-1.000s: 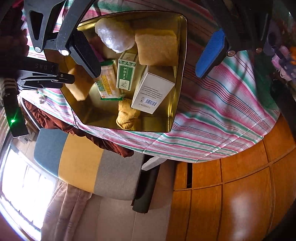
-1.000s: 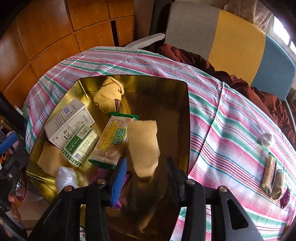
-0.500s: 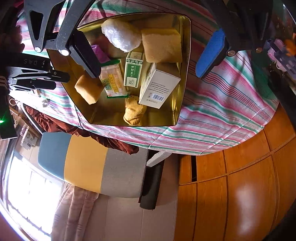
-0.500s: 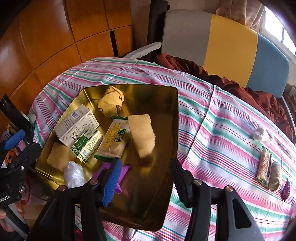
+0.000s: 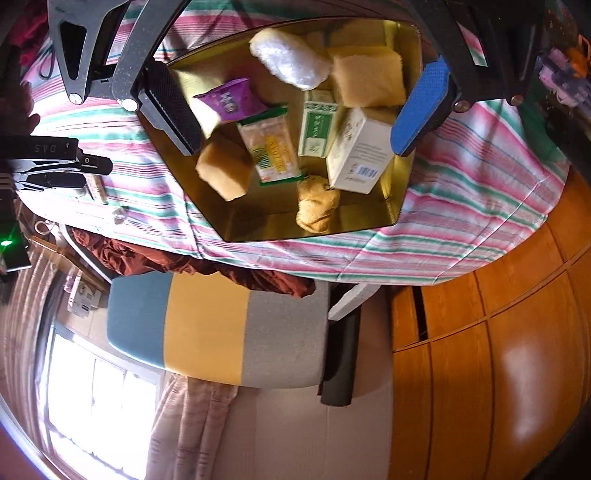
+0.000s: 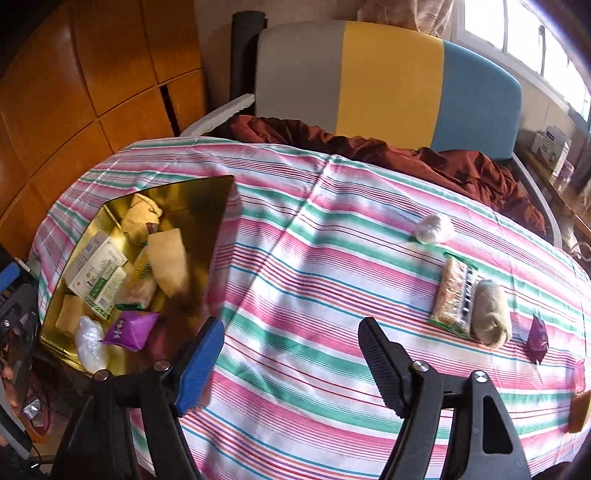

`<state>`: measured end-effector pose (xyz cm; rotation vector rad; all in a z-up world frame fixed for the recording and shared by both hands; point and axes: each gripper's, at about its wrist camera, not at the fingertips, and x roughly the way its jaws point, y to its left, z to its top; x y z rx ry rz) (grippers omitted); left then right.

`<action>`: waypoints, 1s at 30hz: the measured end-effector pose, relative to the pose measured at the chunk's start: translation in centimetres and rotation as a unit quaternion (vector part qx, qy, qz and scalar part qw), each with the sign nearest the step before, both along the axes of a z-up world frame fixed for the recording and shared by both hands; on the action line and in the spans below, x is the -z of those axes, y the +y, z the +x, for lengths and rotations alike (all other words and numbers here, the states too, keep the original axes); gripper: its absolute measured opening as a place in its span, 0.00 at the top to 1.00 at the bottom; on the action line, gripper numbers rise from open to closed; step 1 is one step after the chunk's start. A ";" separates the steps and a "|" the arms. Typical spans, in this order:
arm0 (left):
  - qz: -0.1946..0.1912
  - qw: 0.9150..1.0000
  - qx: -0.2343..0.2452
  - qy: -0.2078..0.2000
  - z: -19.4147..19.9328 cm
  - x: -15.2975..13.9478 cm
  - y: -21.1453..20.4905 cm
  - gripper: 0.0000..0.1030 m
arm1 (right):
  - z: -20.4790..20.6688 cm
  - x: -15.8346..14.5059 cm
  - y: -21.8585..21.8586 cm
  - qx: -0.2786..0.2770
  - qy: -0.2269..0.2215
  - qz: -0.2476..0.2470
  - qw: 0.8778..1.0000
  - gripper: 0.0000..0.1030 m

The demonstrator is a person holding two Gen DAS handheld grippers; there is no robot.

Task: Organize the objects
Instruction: 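Move both tools back toward the remaining items on the table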

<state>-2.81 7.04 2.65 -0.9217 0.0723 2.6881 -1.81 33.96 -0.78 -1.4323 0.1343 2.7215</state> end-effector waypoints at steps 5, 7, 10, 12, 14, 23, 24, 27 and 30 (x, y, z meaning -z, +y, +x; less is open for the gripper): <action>0.005 0.999 0.037 0.001 -0.1 -0.7 2.4 0.00 | 1.4 0.8 5.5 0.063 -0.017 0.000 0.998 0.26; 0.007 0.999 0.050 -0.001 -0.2 -0.8 3.5 0.00 | 2.1 1.0 7.8 0.092 -0.023 -0.002 0.995 0.26; 0.003 0.997 0.071 -0.003 -0.2 -1.0 5.3 0.00 | 3.0 1.1 11.4 0.135 -0.029 -0.015 0.990 0.26; 0.000 0.996 0.086 -0.006 -0.3 -1.1 6.6 0.00 | 3.5 1.2 13.5 0.158 -0.029 -0.020 0.987 0.26; -0.004 0.994 0.104 -0.016 -0.5 -1.0 7.9 0.00 | 4.0 1.3 15.5 0.180 -0.028 -0.020 0.983 0.26; -0.038 0.985 0.167 -0.027 -0.7 -0.5 14.4 0.00 | 7.2 4.2 24.2 0.310 -0.018 -0.087 0.947 0.26; -0.042 0.984 0.173 -0.029 -0.8 -0.3 15.2 0.00 | 7.5 4.3 24.8 0.321 -0.015 -0.102 0.941 0.26; -0.058 0.980 0.184 -0.040 -1.4 0.4 17.7 0.00 | 7.9 4.3 25.5 0.341 -0.009 -0.112 0.933 0.26; -0.066 0.977 0.198 -0.051 -1.8 1.1 20.2 0.00 | 8.7 4.2 26.0 0.359 0.000 -0.118 0.926 0.26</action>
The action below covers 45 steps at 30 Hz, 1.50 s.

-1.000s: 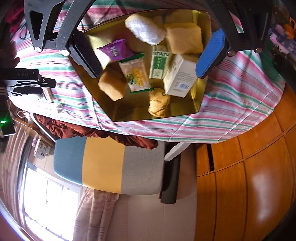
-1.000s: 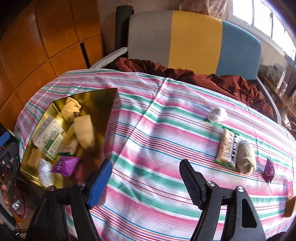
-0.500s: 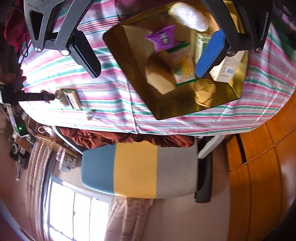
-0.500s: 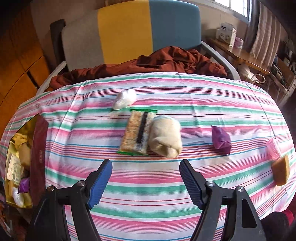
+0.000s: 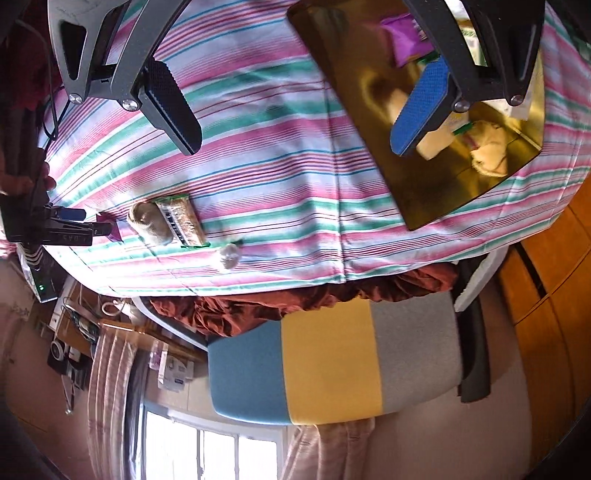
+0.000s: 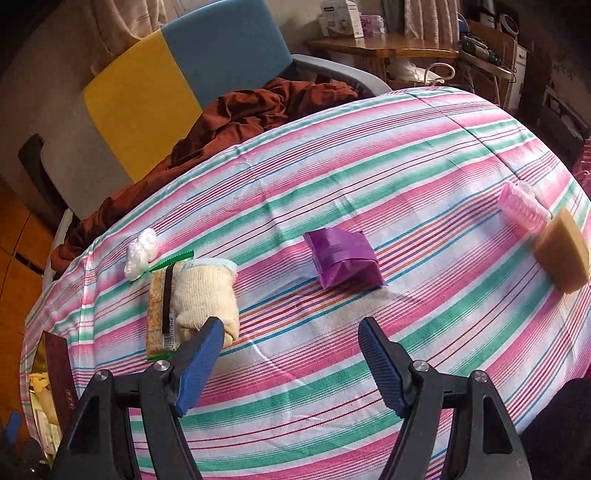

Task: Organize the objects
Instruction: 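Move both tools back toward the remaining items on the table, then grasp the WEIDAN cracker packet with the left tool while the right tool grasps the purple candy packet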

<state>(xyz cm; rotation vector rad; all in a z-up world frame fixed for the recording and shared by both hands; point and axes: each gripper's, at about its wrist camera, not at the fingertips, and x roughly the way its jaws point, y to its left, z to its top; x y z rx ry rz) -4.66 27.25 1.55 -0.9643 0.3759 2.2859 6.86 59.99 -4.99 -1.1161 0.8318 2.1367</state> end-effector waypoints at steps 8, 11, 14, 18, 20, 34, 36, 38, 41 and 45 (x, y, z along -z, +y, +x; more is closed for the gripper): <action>-0.036 0.998 0.030 -0.035 -1.8 2.4 6.8 0.00 | 6.6 -1.3 4.3 0.153 0.117 -0.047 0.980 0.26; -0.049 0.997 0.041 -0.045 -2.3 3.7 9.3 0.00 | 7.7 -1.0 5.2 0.177 0.140 -0.072 0.972 0.26; -0.066 0.995 0.046 -0.051 -3.1 5.1 11.3 0.00 | 7.4 -1.1 5.2 0.167 0.143 -0.074 0.973 0.26; -0.079 0.994 0.052 -0.056 -4.0 6.5 13.4 0.00 | 6.1 -1.1 4.9 0.133 0.136 -0.081 0.978 0.26; -0.078 0.994 0.057 -0.060 -4.3 6.8 14.4 0.00 | 6.3 -1.1 4.7 0.131 0.141 -0.082 0.978 0.26; -0.080 0.989 0.111 -0.060 -5.3 9.1 21.4 0.10 | 6.5 -1.0 5.0 0.132 0.154 -0.094 0.975 0.21; -0.078 0.989 0.109 -0.062 -5.4 9.2 21.9 0.12 | 6.1 -0.8 4.9 0.126 0.148 -0.097 0.976 0.21; -0.074 0.990 0.108 -0.060 -5.5 9.2 22.4 0.13 | 5.8 -0.7 4.8 0.118 0.140 -0.099 0.978 0.21; -0.079 0.988 0.110 -0.068 -5.8 9.9 23.3 0.16 | 5.4 -0.7 4.5 0.107 0.132 -0.095 0.981 0.21; -0.079 0.989 0.106 -0.070 -6.4 10.9 23.8 0.23 | 5.0 -0.5 4.3 0.095 0.122 -0.093 0.984 0.21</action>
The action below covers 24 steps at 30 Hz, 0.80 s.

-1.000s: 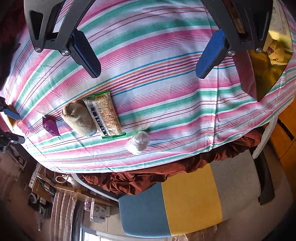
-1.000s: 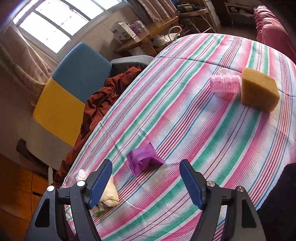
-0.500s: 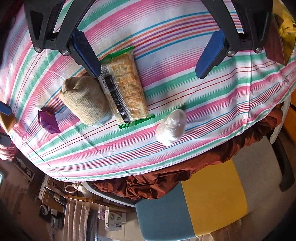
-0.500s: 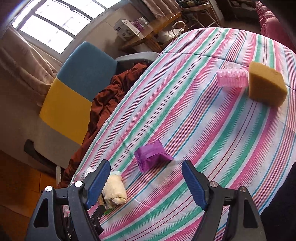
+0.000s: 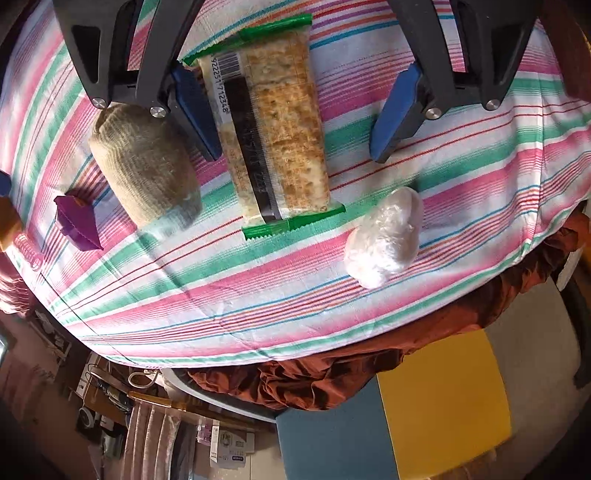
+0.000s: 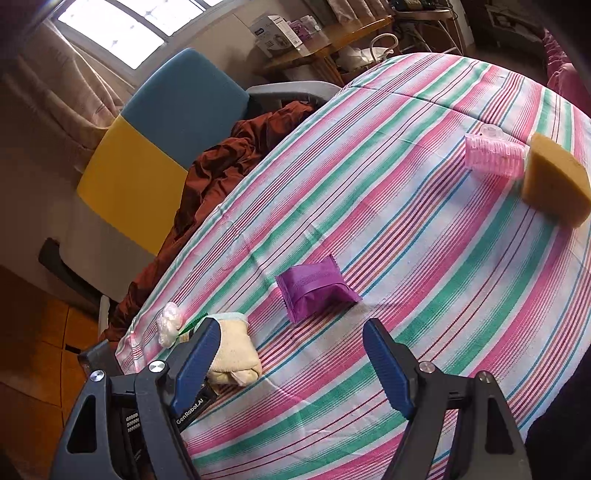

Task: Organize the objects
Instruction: 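Grasp the WEIDAN cracker packet with the left tool while the right tool grasps the purple candy packet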

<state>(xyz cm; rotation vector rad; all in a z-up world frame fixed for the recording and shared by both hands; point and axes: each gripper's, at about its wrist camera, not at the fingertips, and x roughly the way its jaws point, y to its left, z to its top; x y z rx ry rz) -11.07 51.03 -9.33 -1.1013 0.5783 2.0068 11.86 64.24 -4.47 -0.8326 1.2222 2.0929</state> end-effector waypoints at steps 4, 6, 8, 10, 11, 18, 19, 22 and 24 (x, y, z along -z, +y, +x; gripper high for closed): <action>0.012 1.000 -0.006 0.011 -0.1 -0.5 -1.3 0.55 | -0.2 0.0 -0.1 -0.009 -0.002 0.001 1.000 0.21; 0.016 1.000 -0.004 0.006 0.0 -0.5 -2.3 0.56 | -0.3 0.0 -0.3 -0.015 -0.004 0.003 1.000 0.21; 0.018 1.000 -0.003 0.006 0.5 -0.5 -3.6 0.56 | -0.2 -0.1 -0.3 -0.014 -0.004 0.005 1.000 0.21; 0.018 1.000 -0.002 0.010 1.4 -0.4 -4.8 0.56 | 0.0 0.0 -0.2 -0.009 -0.005 0.001 1.000 0.21; 0.020 1.000 -0.002 0.011 1.9 -0.4 -5.4 0.56 | 0.0 0.1 -0.1 -0.007 -0.005 -0.002 1.000 0.21; 0.041 0.999 -0.017 0.017 6.3 -0.4 -10.8 0.56 | -0.2 0.3 -0.3 -0.008 -0.015 -0.005 1.000 0.21; 0.043 0.999 -0.019 0.018 6.9 -0.4 -11.5 0.56 | -0.1 0.3 -0.2 -0.005 -0.015 -0.005 1.000 0.21; 0.052 0.998 -0.023 0.027 8.1 -0.2 -12.9 0.56 | 0.0 0.4 -0.1 0.003 -0.019 -0.006 1.000 0.21; 0.058 0.998 -0.022 0.032 8.4 0.0 -13.2 0.56 | 0.0 0.6 -0.1 0.007 -0.028 -0.005 1.000 0.21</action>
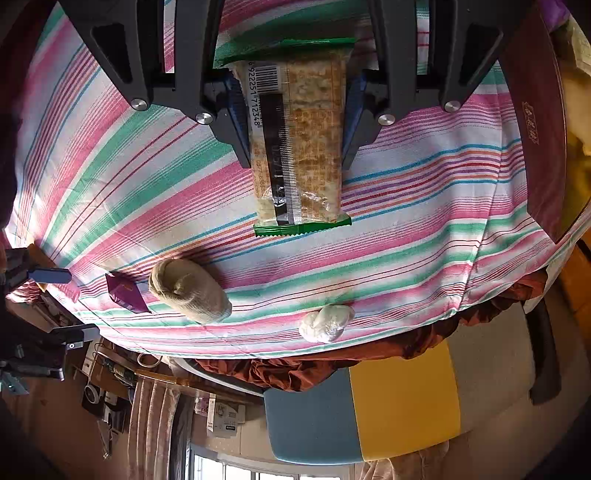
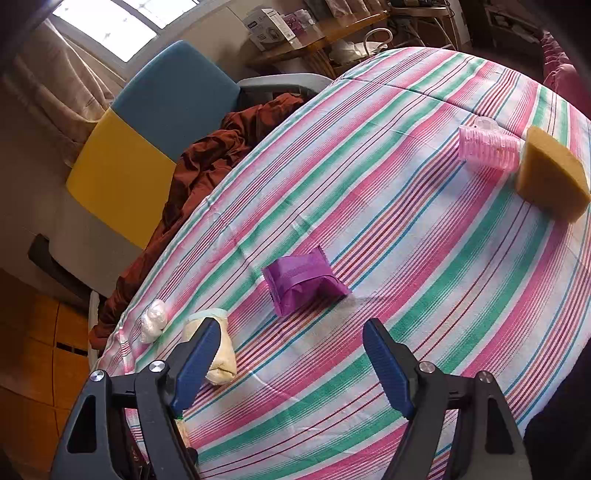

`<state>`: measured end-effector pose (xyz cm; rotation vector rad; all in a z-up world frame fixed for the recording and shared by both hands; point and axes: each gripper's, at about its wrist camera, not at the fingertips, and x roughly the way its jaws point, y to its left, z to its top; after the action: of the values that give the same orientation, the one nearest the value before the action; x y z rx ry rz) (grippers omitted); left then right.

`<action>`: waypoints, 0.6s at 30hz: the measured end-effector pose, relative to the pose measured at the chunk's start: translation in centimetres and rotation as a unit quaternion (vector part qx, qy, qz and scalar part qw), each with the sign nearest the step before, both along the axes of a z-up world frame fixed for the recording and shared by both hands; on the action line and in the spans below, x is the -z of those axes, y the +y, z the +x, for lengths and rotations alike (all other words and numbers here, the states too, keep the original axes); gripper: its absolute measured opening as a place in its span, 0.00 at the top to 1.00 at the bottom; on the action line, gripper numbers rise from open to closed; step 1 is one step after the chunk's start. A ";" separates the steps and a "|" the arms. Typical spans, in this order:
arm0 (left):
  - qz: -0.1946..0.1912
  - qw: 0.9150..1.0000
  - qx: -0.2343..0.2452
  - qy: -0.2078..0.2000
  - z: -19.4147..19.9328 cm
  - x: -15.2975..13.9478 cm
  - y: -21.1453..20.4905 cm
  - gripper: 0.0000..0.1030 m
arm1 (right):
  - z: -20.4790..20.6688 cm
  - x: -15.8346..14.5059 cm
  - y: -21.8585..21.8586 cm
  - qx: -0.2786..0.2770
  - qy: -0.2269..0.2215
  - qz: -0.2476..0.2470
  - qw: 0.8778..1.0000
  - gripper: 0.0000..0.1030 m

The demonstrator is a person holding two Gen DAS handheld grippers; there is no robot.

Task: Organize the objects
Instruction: 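Grasp the WEIDAN cracker packet with the left tool while the right tool grasps the purple candy packet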

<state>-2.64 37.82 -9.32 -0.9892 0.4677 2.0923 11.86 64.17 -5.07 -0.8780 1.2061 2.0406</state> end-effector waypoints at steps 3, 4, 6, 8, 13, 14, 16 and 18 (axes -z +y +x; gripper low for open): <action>0.005 1.000 0.001 0.000 0.0 0.1 -0.1 0.56 | -0.1 0.5 0.2 0.006 -0.017 -0.002 1.000 0.21; 0.008 1.000 0.001 0.000 -0.1 0.1 -0.2 0.56 | -0.1 0.8 0.3 0.008 -0.024 -0.005 1.000 0.21; 0.013 1.000 0.001 -0.002 -0.1 0.2 -0.4 0.56 | -0.2 1.1 0.3 0.008 -0.034 -0.008 0.999 0.21; 0.015 1.000 0.001 -0.003 -0.2 0.1 -0.3 0.56 | -0.4 1.2 0.2 0.007 -0.044 -0.003 0.999 0.21; 0.018 1.000 0.002 0.000 -0.2 0.1 -0.4 0.56 | -2.2 1.2 0.5 -0.016 -0.084 0.010 0.996 0.21; 0.019 1.000 0.002 0.000 -0.2 0.2 -0.4 0.56 | -2.9 1.1 0.7 -0.026 -0.094 0.020 0.995 0.21; 0.022 1.000 0.002 -0.001 -0.2 0.2 -0.5 0.55 | -4.7 0.9 1.2 -0.047 -0.120 0.045 0.991 0.21; 0.023 1.000 0.001 -0.001 -0.2 0.2 -0.5 0.55 | -6.4 1.2 2.0 -0.063 -0.145 0.059 0.986 0.21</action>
<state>-2.83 37.32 -9.53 -0.9631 0.4171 2.0901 5.41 66.17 -6.26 -1.1709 0.8816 1.9745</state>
